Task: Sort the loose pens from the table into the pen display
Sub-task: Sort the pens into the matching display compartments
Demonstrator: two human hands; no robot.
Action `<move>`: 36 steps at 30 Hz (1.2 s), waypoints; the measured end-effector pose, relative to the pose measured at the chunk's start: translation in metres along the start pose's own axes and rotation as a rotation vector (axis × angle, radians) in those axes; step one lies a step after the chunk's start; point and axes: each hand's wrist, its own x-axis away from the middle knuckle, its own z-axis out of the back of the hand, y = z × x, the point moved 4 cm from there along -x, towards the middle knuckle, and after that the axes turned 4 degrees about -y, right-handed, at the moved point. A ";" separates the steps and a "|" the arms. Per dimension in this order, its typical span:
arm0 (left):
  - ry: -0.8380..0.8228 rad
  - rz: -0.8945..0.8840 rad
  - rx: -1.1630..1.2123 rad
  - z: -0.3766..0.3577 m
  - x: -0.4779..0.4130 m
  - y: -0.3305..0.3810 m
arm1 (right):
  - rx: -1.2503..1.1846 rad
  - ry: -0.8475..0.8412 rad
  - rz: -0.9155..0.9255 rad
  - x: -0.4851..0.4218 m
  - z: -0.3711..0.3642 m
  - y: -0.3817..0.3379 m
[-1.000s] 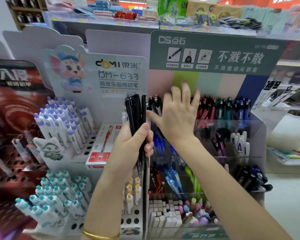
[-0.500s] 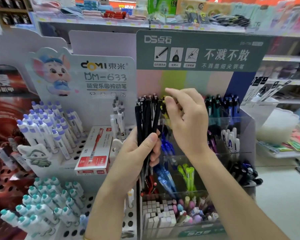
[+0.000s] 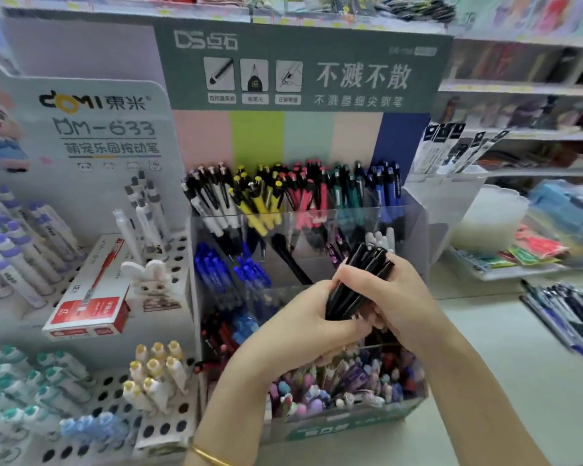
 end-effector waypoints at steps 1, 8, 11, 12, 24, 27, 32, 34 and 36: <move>0.038 0.041 -0.042 -0.001 -0.003 -0.001 | -0.020 0.019 0.001 0.001 0.007 -0.001; 0.192 0.112 -0.090 0.004 -0.007 -0.011 | -0.123 0.041 0.005 -0.013 0.025 -0.010; 0.429 0.159 -0.082 0.022 0.003 -0.018 | -0.148 0.227 0.138 -0.023 0.032 -0.027; 0.520 0.170 -0.065 0.028 0.009 -0.020 | -0.125 0.298 0.189 -0.026 0.035 -0.034; 0.637 0.121 0.009 0.054 0.030 -0.017 | 1.040 0.067 0.058 -0.064 -0.048 -0.004; 0.581 0.098 0.056 0.056 0.032 -0.018 | 1.096 0.164 0.049 -0.058 -0.053 -0.005; 0.504 0.052 0.151 0.062 0.038 -0.017 | 0.979 0.264 0.071 -0.045 -0.061 0.001; 0.482 0.040 0.171 0.064 0.039 -0.017 | 0.988 0.289 0.053 -0.043 -0.063 0.005; 0.454 0.028 0.172 0.066 0.040 -0.017 | 1.039 0.314 0.069 -0.043 -0.065 0.007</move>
